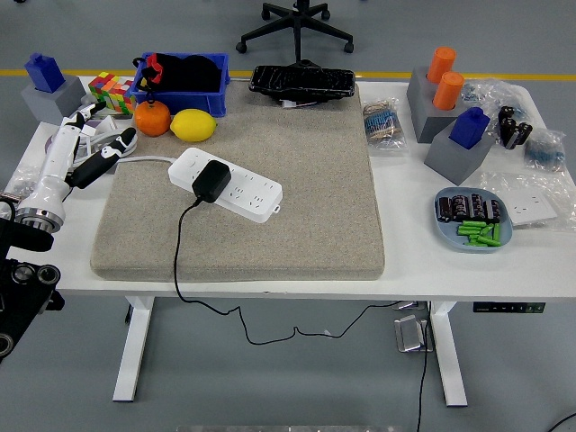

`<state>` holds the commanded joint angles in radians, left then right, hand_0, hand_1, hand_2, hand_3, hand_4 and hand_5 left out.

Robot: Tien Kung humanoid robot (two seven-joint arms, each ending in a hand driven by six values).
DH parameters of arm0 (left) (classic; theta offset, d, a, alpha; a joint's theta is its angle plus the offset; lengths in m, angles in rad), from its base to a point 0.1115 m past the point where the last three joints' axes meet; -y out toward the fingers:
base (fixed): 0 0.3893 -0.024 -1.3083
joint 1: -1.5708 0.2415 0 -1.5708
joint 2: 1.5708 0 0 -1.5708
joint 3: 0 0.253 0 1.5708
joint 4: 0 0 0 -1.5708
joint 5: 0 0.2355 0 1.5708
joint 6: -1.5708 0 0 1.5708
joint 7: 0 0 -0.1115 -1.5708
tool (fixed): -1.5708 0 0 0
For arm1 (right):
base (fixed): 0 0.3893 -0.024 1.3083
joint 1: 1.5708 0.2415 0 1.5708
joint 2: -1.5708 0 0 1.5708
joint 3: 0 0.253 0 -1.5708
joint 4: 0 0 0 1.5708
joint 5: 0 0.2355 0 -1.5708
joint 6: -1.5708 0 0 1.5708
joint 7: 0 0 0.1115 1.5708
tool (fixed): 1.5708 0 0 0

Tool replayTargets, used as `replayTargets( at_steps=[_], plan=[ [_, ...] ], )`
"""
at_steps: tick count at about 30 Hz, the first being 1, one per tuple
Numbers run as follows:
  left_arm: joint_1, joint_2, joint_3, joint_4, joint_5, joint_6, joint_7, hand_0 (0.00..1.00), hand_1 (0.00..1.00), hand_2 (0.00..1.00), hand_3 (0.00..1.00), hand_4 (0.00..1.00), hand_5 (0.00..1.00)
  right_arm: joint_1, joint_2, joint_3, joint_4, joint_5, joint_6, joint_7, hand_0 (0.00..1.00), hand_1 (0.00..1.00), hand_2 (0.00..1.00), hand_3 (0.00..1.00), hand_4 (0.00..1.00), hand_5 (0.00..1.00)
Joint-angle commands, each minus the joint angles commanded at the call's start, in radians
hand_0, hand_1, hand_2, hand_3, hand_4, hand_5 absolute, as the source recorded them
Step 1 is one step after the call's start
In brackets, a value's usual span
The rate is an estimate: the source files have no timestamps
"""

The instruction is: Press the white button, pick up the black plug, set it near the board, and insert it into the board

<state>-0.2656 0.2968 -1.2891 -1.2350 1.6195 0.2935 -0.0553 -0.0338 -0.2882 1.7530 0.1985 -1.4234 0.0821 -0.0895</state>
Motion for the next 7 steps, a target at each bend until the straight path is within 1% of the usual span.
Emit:
replayTargets(
  at_steps=[7],
  plan=[
    [0.015, -0.001, -0.031, -0.026, 0.000, -0.010, 0.011, 0.998, 0.998, 0.966, 0.920, 0.873, 0.815, 0.010, -0.006, -0.006, -0.006, -0.006, 0.002, -0.001, 0.864, 0.745, 0.704, 0.725, 0.873, 0.698]
  ],
)
